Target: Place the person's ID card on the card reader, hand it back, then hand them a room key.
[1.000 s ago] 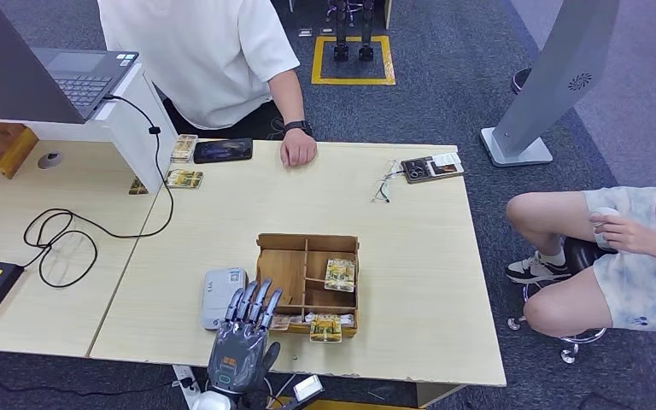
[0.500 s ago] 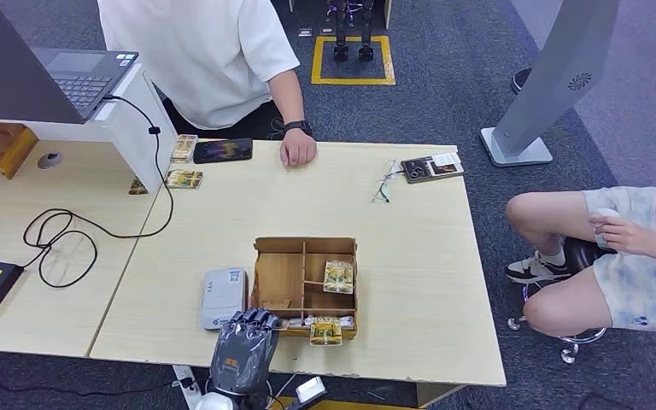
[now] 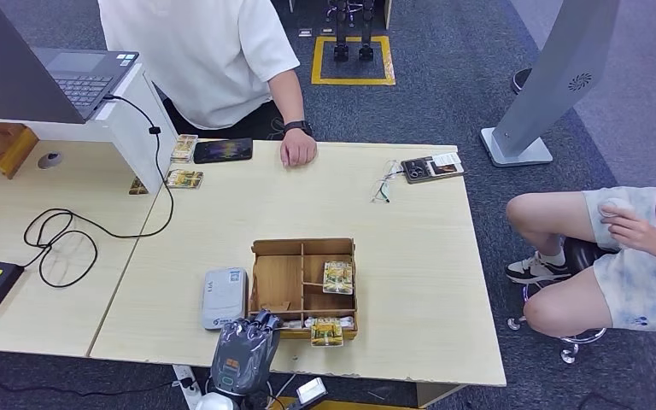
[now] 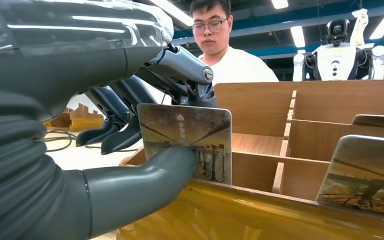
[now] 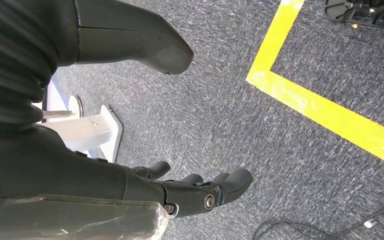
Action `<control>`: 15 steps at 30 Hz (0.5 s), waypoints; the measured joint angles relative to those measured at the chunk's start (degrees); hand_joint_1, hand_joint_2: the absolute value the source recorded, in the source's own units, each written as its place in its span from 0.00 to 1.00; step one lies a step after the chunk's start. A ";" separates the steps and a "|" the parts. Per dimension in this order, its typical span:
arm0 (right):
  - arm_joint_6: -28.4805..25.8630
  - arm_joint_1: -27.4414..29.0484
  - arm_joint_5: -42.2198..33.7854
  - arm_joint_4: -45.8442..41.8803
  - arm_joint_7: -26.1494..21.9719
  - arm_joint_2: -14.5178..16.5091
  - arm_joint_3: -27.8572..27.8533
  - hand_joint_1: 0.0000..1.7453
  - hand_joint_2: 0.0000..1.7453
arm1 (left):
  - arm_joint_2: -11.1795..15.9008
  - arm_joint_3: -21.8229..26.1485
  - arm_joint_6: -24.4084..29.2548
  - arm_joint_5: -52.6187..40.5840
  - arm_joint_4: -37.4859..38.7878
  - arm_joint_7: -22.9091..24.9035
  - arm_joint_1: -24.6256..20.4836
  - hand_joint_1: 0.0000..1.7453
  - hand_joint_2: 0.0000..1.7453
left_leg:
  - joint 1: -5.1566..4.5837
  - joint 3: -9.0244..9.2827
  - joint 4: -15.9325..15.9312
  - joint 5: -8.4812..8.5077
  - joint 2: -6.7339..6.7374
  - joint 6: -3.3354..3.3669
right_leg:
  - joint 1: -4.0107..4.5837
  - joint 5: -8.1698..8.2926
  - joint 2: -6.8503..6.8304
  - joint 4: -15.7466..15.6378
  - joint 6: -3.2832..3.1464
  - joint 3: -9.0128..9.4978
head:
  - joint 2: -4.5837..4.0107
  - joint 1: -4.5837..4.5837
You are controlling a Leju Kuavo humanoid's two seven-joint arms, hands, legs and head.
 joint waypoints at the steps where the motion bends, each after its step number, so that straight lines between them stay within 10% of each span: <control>1: -0.01 0.00 0.03 0.00 -0.01 0.00 0.01 0.00 1.00 | -0.01 0.15 0.01 0.03 -0.35 -0.36 0.19 1.00 1.00 | 0.00 0.00 0.00 0.00 0.00 0.00 | 0.00 0.00 0.00 0.00 0.00 0.00 | 0.00 0.00; 15: -0.34 0.00 1.50 0.00 0.15 0.00 0.03 0.00 1.00 | -6.16 10.30 0.10 3.49 -27.82 -19.46 4.53 1.00 1.00 | 0.00 -0.01 0.00 0.01 -0.01 0.00 | 0.00 0.00 -0.01 0.00 0.00 0.00 | 0.00 0.00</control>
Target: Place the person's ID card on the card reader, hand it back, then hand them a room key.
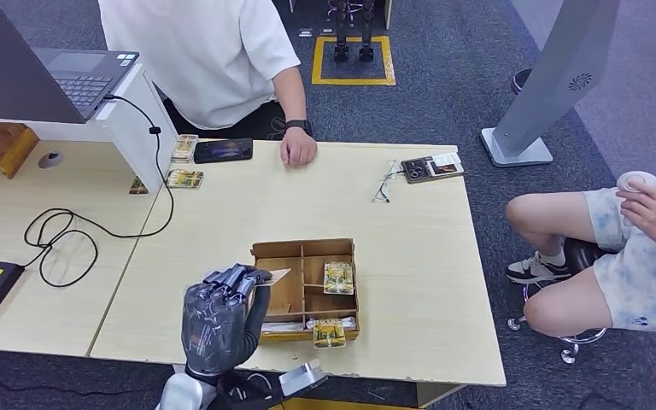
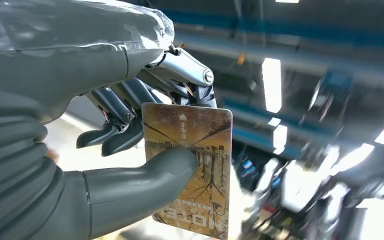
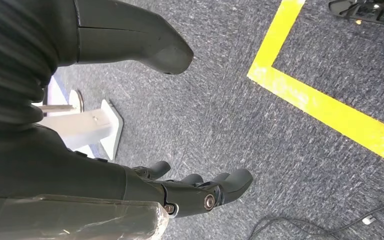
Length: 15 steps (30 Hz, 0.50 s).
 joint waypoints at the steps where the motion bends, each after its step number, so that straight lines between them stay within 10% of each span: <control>1: -0.01 0.00 0.21 0.00 0.03 0.00 0.01 0.00 1.00 | -1.63 2.00 -0.01 2.22 -1.41 -5.52 0.17 1.00 1.00 | 0.00 0.00 0.00 0.00 0.00 0.00 | 0.00 0.00 0.00 0.00 0.00 0.00 | 0.00 0.01; 6: 0.01 -0.01 0.60 0.02 0.11 0.00 0.13 0.00 1.00 | -8.62 12.97 -0.04 11.07 -5.01 -25.85 0.63 1.00 1.00 | -0.01 0.07 0.00 0.00 0.04 0.00 | 0.00 0.01 0.07 0.00 0.00 0.02 | 0.00 -0.02; 15: 0.28 -0.30 0.86 0.02 0.69 0.00 0.40 0.00 1.00 | -9.51 18.10 -0.09 8.32 -5.56 -21.72 0.64 1.00 1.00 | 0.01 0.07 0.00 0.00 0.06 -0.01 | 0.01 0.00 0.08 0.01 -0.01 -0.03 | 0.00 -0.05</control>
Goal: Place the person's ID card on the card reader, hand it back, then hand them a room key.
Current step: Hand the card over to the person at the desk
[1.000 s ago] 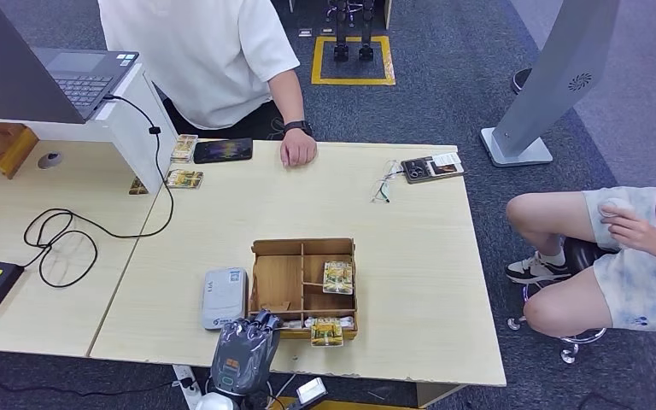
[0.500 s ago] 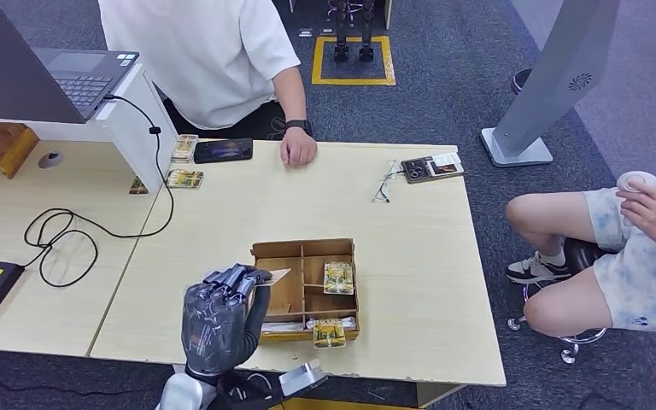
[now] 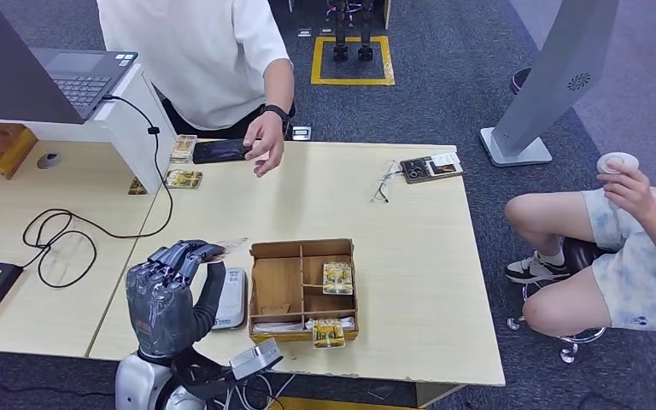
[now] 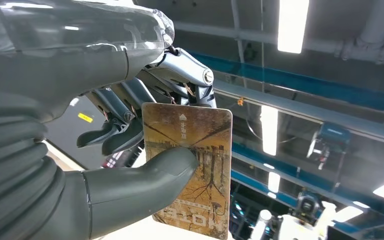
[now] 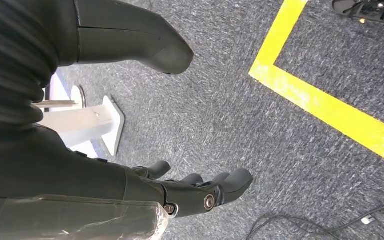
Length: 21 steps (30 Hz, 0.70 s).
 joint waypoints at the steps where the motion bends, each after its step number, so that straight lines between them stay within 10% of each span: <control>1: 0.04 -0.05 0.15 0.00 0.10 0.00 0.03 0.00 1.00 | -0.01 0.20 0.00 -0.74 0.03 0.77 -0.34 1.00 1.00 | 0.00 0.00 0.00 0.00 0.00 0.00 | 0.00 0.00 0.00 0.00 0.00 0.00 | 0.00 0.01; 13: 0.66 -0.49 0.66 0.00 0.27 0.02 0.81 0.00 1.00 | 0.15 1.17 0.00 -7.99 3.94 13.20 -6.30 1.00 1.00 | -0.01 0.00 0.01 0.00 -0.01 0.00 | -0.01 0.02 -0.01 0.00 0.00 0.02 | 0.00 0.00; 21: 0.85 -0.80 0.51 0.00 0.40 0.01 1.29 0.00 1.00 | 2.94 -1.55 -0.02 -11.92 12.68 31.48 -11.40 1.00 1.00 | -0.01 0.00 0.01 0.01 -0.01 0.00 | -0.01 0.02 -0.01 0.01 -0.01 0.01 | 0.00 0.01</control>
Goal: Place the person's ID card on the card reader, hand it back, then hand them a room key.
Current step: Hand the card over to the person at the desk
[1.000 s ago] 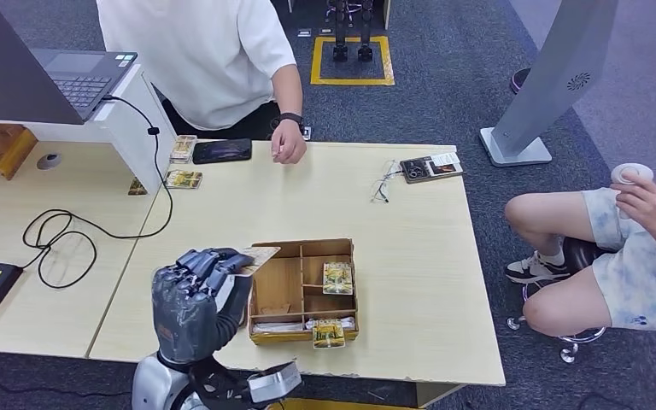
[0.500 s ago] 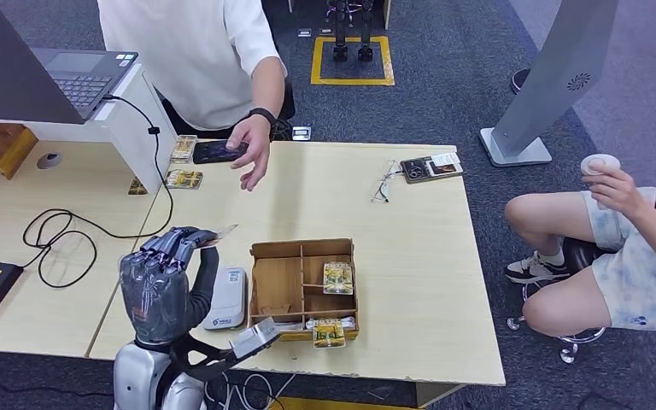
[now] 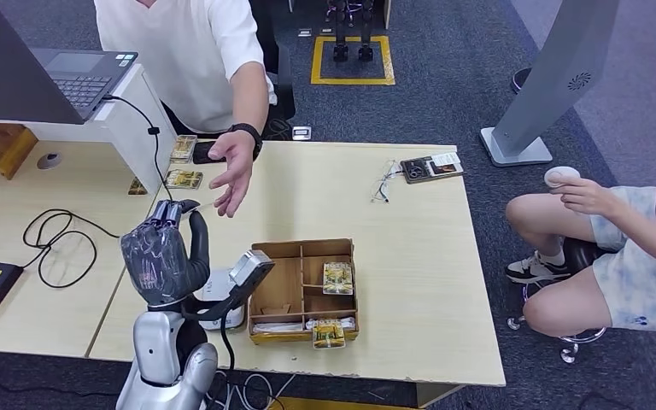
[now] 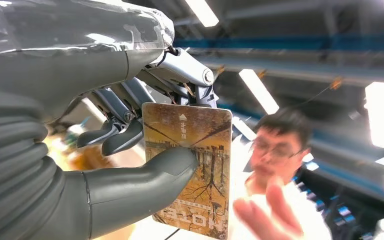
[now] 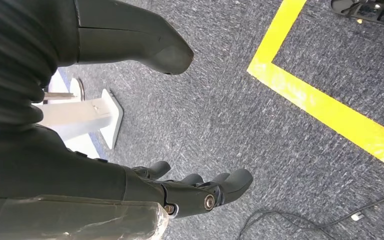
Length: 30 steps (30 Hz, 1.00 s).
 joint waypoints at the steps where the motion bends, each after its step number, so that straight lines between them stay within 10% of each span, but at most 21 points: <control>1: 0.01 -0.05 0.00 0.00 0.03 0.01 0.06 0.00 1.00 | 0.63 -0.67 0.00 -0.05 1.45 2.02 -0.65 1.00 1.00 | 0.00 0.00 0.00 0.00 0.00 0.00 | 0.00 0.00 0.00 0.00 0.00 0.00 | 0.00 -0.01; 14: 0.04 -0.32 -0.76 -0.02 0.30 -0.01 0.26 0.00 1.00 | 5.99 -7.56 -0.66 -0.19 20.95 12.50 -8.61 1.00 1.00 | -0.01 -0.01 0.01 0.02 0.00 -0.01 | 0.00 0.01 0.01 0.00 0.00 0.01 | 0.00 0.02; 15: 0.04 -0.31 -0.79 -0.02 0.30 -0.01 0.26 0.00 1.00 | 6.05 -7.87 -0.74 -0.19 21.64 12.49 -8.79 0.91 1.00 | -0.01 -0.01 0.01 0.01 0.00 -0.01 | 0.00 0.01 0.01 0.00 0.00 0.01 | 0.00 0.02; 19: -0.01 -0.31 -0.79 -0.02 0.29 -0.01 0.26 0.00 1.00 | 6.16 -8.94 -0.66 0.11 23.40 11.84 -9.26 0.03 1.00 | -0.01 -0.02 0.01 0.00 0.00 -0.01 | 0.00 0.00 0.02 -0.01 0.00 0.00 | 0.00 0.02; 30: -0.10 -0.29 -0.79 -0.02 0.27 -0.01 0.29 0.00 1.00 | 6.13 -10.02 -0.01 1.75 23.84 10.09 -9.27 0.00 1.00 | 0.00 -0.02 0.00 0.01 0.00 -0.01 | 0.00 0.01 0.01 0.00 0.00 0.00 | 0.00 0.00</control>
